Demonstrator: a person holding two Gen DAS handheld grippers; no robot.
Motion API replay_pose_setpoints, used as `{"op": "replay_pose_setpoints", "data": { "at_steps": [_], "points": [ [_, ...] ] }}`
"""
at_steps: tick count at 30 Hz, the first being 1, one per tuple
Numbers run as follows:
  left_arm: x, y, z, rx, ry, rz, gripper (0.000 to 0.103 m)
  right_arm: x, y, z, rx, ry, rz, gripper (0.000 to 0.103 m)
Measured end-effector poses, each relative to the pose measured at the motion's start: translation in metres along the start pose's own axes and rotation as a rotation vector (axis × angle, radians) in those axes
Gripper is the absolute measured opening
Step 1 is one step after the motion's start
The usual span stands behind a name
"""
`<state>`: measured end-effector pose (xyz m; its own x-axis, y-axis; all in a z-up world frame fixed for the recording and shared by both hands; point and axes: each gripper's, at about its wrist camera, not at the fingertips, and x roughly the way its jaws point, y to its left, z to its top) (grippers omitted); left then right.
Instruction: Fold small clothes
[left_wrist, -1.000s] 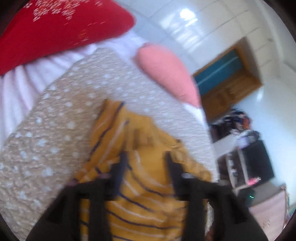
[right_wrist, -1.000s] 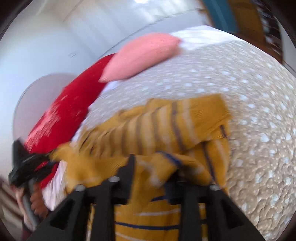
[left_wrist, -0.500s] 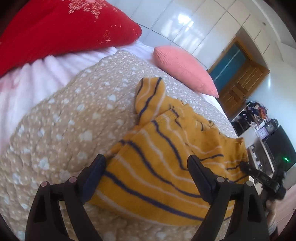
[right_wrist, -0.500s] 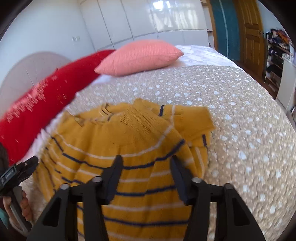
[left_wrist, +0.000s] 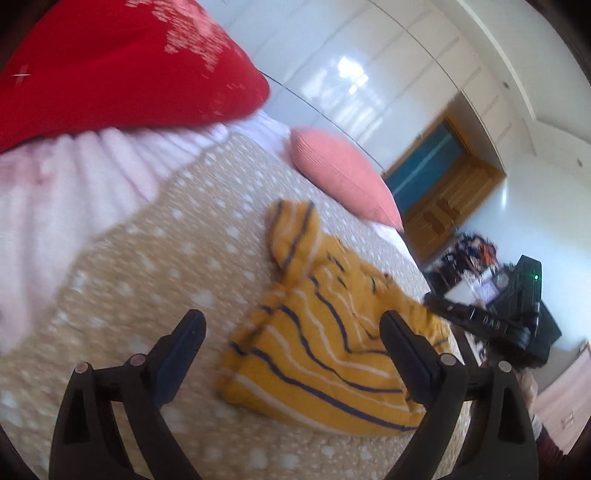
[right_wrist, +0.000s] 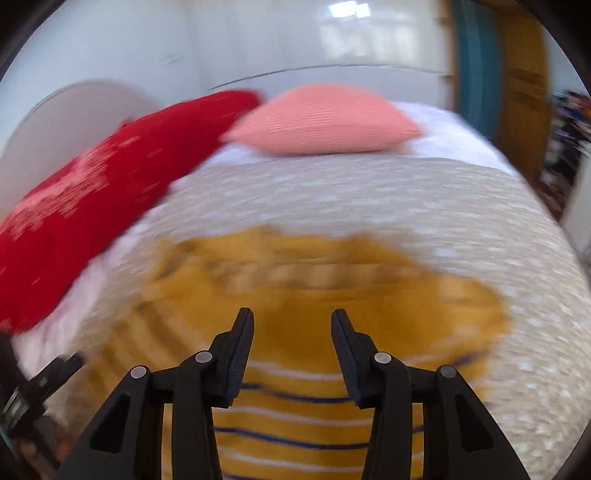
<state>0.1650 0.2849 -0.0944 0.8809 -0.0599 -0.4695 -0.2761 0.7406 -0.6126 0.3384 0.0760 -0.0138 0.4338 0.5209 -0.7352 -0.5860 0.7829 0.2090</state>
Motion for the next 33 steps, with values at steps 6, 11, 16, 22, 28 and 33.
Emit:
{"op": "replay_pose_setpoints", "data": {
  "at_steps": [6,11,16,22,28,33],
  "points": [
    [-0.012,0.032,0.012,-0.090,-0.041,0.032,0.096,0.061,0.063,0.011,0.005,0.101,0.099,0.063],
    [-0.010,0.049,0.015,-0.169,-0.012,-0.004,0.097,0.099,0.055,0.018,0.182,0.164,0.084,0.053],
    [-0.013,0.051,0.017,-0.175,-0.015,-0.015,0.097,0.093,0.069,0.030,0.117,0.137,0.038,0.005],
    [-0.011,0.051,0.017,-0.168,-0.002,-0.015,0.097,0.106,0.122,0.055,0.046,0.106,0.097,0.001],
    [-0.008,0.049,0.016,-0.148,0.003,0.011,0.097,0.123,0.172,0.052,-0.061,0.136,0.144,0.002],
    [-0.007,0.050,0.017,-0.155,0.004,0.008,0.097,0.081,0.148,0.038,-0.067,0.102,0.128,0.004]
  ]
}}
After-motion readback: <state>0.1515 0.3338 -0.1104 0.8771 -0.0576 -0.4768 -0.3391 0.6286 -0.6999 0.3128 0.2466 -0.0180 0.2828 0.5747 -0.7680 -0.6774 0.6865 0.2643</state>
